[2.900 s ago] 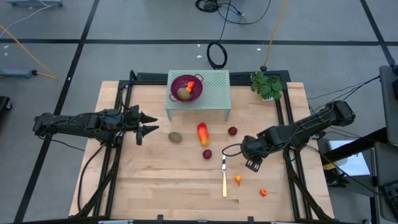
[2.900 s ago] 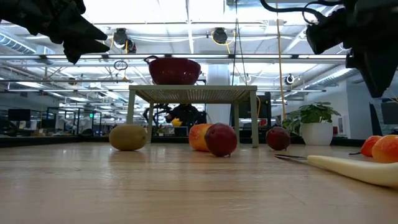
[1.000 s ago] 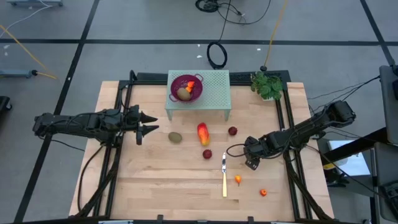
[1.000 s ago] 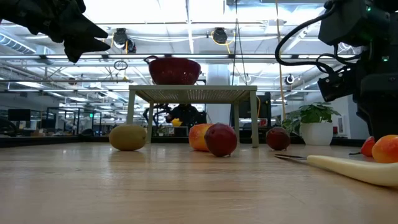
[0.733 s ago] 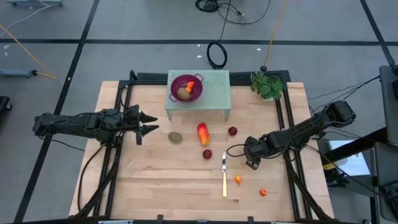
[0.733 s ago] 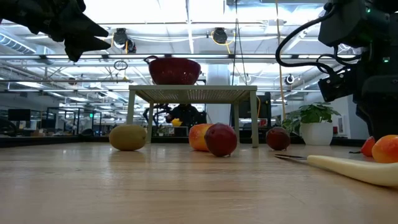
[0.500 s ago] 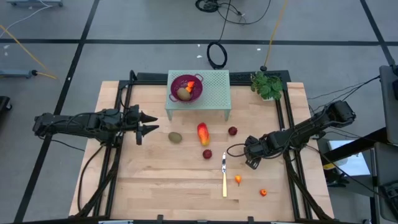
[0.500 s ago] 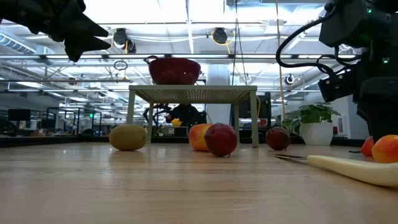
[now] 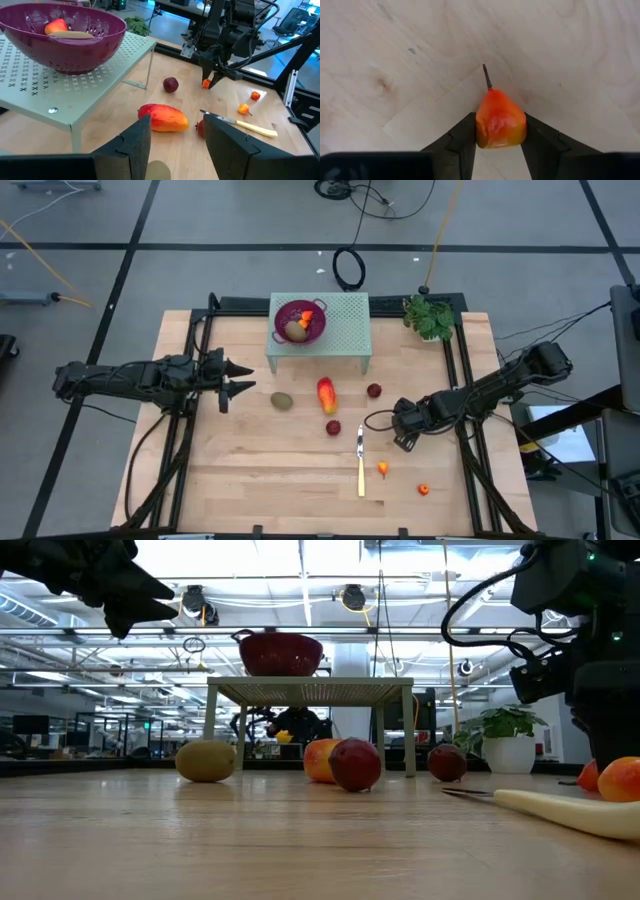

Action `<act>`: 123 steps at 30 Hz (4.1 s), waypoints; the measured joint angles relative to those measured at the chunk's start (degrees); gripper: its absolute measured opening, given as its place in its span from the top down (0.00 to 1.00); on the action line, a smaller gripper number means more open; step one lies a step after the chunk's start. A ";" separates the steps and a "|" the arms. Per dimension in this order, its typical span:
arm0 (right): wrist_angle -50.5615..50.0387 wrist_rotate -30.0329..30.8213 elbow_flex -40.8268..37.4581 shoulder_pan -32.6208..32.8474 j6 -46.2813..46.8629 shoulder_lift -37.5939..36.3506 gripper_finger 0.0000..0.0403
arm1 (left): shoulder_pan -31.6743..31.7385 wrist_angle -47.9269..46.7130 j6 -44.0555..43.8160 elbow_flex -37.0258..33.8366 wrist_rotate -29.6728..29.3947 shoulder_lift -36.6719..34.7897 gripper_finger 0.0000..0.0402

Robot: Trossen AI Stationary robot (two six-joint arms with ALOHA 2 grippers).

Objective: Pick & Place Fruit
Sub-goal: Put the pear into violet strainer bowl on the shelf

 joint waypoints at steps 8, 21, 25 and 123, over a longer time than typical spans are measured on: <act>7.36 -2.00 0.02 -0.07 0.90 -4.78 0.69 | 0.01 -0.01 1.14 0.00 0.01 0.00 0.55; 26.16 -1.64 0.04 -0.31 -4.27 -12.75 0.69 | 0.02 -0.04 3.28 0.02 0.00 0.02 0.55; 34.76 0.02 0.07 -1.15 -11.40 -13.11 0.69 | 0.02 -0.09 3.38 0.02 0.00 0.01 0.55; 22.60 -12.40 57.17 -42.41 -72.72 25.17 0.69 | 4.68 -1.42 3.83 0.04 1.42 -11.69 0.55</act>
